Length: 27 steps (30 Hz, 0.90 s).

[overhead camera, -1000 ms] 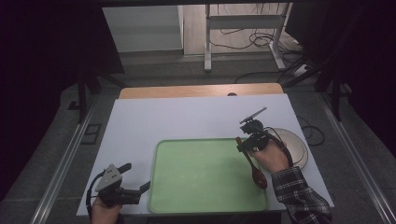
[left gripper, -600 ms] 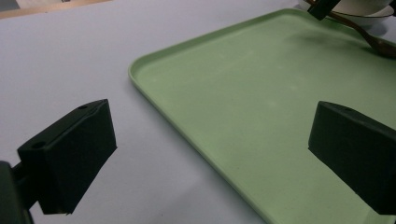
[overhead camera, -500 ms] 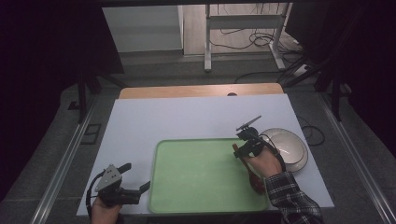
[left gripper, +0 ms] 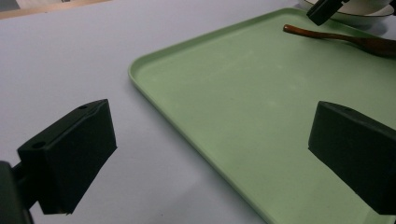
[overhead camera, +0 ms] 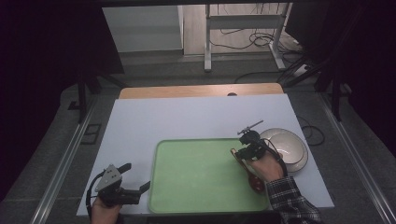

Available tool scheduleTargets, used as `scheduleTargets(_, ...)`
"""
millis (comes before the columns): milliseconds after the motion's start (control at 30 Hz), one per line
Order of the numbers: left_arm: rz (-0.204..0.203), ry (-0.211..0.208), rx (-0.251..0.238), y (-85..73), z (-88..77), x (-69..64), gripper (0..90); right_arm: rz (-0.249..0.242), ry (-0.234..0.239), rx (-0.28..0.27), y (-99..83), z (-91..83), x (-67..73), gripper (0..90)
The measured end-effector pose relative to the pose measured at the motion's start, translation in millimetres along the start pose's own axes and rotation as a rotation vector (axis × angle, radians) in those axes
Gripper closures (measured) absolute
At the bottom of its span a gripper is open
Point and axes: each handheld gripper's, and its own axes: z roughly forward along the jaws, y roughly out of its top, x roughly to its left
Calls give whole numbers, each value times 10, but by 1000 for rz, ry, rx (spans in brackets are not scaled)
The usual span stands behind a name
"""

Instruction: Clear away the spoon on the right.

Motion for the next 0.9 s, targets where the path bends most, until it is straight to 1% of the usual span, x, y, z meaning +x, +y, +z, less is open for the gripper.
scheduleTargets(67, 1, 0, 1, 0, 2, -1, 7, -23, -15, -13, -25, -11, 17, 805)
scheduleTargets(100, 2, 0, 2, 0, 2, -1, 7, -33, -15, -21, -35, -16, 23, 827)
scheduleTargets(233, 1, 0, 1, 0, 1, 0, 6, -41, -10, -60, -71, -40, 50, 889)
scheduleTargets(367, 3, -1, 5, 0, 4, -3, 7, -32, -1, -97, -103, -43, 87, 895)
scheduleTargets(433, 3, -1, 5, 0, 4, -3, 7, -44, -4, -107, -121, -35, 107, 896)
scheduleTargets(467, 2, -1, 4, 0, 4, -3, 7, -43, 3, -112, -131, -28, 117, 896)
scheduleTargets(633, 5, -2, 4, 1, 2, -3, 7, -68, -3, -120, -177, 13, 165, 896)
scheduleTargets(833, 0, -6, 1, 0, -1, -2, 7, -80, -4, -137, -241, 49, 170, 895)
scheduleTargets(900, 0, -6, 2, 0, 0, -1, 7, -76, 4, -139, -260, 57, 168, 895)
